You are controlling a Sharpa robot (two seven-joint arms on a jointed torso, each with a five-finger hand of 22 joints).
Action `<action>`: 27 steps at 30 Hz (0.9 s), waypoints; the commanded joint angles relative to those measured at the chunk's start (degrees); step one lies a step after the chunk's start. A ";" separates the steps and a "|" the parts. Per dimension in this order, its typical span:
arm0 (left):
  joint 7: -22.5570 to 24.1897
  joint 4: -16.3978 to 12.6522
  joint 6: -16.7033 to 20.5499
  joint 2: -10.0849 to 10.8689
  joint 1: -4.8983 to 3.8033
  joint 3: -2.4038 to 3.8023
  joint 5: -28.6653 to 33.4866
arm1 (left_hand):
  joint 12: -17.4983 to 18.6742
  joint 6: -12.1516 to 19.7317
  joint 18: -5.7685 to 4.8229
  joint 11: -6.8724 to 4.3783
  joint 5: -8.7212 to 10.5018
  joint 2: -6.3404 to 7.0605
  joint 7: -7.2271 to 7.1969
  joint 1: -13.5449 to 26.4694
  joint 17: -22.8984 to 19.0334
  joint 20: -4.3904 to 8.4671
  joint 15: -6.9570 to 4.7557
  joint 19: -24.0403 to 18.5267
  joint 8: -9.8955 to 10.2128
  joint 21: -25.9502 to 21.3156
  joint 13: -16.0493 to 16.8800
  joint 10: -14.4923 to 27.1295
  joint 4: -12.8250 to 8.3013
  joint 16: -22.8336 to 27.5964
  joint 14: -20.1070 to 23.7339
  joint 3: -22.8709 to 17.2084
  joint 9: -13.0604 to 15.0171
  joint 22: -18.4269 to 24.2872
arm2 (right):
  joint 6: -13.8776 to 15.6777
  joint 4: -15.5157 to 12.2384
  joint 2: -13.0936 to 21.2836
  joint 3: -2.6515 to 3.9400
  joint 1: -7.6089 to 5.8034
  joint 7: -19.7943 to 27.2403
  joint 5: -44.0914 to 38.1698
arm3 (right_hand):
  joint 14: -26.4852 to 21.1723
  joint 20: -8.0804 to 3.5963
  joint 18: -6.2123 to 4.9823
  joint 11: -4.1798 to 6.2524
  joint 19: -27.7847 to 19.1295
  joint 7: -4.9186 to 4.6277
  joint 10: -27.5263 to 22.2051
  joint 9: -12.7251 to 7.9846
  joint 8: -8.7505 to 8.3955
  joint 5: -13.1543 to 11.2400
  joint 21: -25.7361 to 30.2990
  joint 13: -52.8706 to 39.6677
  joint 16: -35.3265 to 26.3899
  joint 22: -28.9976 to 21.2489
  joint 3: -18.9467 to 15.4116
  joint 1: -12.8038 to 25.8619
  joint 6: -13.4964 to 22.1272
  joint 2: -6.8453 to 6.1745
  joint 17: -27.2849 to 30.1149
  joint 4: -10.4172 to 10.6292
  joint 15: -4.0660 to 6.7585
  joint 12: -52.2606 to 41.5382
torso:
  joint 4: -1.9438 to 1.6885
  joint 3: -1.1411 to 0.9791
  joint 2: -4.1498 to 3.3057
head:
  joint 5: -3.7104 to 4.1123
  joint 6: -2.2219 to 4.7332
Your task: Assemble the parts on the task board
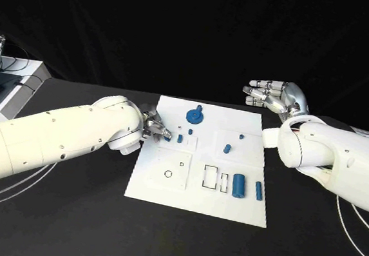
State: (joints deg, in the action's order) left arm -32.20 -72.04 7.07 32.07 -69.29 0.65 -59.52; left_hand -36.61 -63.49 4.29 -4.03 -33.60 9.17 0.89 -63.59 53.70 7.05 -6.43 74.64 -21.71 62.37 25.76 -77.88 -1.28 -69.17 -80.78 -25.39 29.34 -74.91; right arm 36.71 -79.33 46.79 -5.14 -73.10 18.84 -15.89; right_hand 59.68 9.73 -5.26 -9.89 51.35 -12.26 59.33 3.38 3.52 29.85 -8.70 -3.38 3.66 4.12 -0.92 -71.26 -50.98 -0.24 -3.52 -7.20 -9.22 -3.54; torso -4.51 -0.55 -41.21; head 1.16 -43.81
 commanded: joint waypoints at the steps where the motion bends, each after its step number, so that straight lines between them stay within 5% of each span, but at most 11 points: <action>1: -1.24 -0.04 -2.72 -0.20 0.33 -0.27 -0.81 | -0.24 -0.88 -0.88 -0.20 0.15 -1.02 -0.82 -1.57 -0.05 -0.14 -0.27 0.07 -0.13 0.30 -0.05 0.14 -4.35 -0.04 0.09 -4.06 9.80 -3.41 | -1.01 -0.13 0.00 0.02 -0.02 0.60 -0.22 | 0.13 -0.02 1.17 -0.05 -0.33 0.02 -0.16 -0.08 -0.32 0.32 -0.33 0.08 -0.20 -0.02 0.28 0.12 0.47 0.14 0.08 -0.13 0.02 0.19 | -0.01 0.00 -0.01 | 0.04 -0.02; 27: 0.28 -0.46 3.04 0.19 0.33 -0.34 -2.30 | -0.30 -0.87 -0.79 -0.21 0.26 -1.39 -0.83 -1.74 0.31 -0.33 -0.23 0.08 -0.27 0.37 -0.25 0.04 -4.14 -0.29 0.06 -3.92 9.69 -3.47 | -1.06 -0.21 0.05 0.02 -0.02 0.58 -0.17 | 0.10 -0.02 1.18 -0.04 -0.37 0.02 -0.15 -0.08 -0.32 0.36 -0.36 0.08 -0.20 -0.03 0.23 0.17 0.43 0.13 0.08 -0.08 0.01 0.18 | -0.04 0.03 -0.01 | -0.03 -0.15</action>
State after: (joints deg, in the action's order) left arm -32.06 -72.43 8.99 32.25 -69.18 0.45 -61.48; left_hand -36.60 -63.48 4.29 -3.96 -33.27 9.17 0.89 -63.59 53.99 7.05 -6.42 74.64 -21.60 62.62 25.55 -77.89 -1.29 -69.17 -80.78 -25.39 30.41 -74.91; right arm 36.57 -79.42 46.83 -5.14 -73.10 18.84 -15.85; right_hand 59.68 9.73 -5.26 -9.89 51.35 -12.26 59.33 3.38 3.52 29.85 -8.70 -3.38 3.66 4.12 -0.92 -71.26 -50.99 -0.24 -3.52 -7.20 -9.22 -3.54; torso -4.52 -0.55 -41.25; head 1.16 -43.90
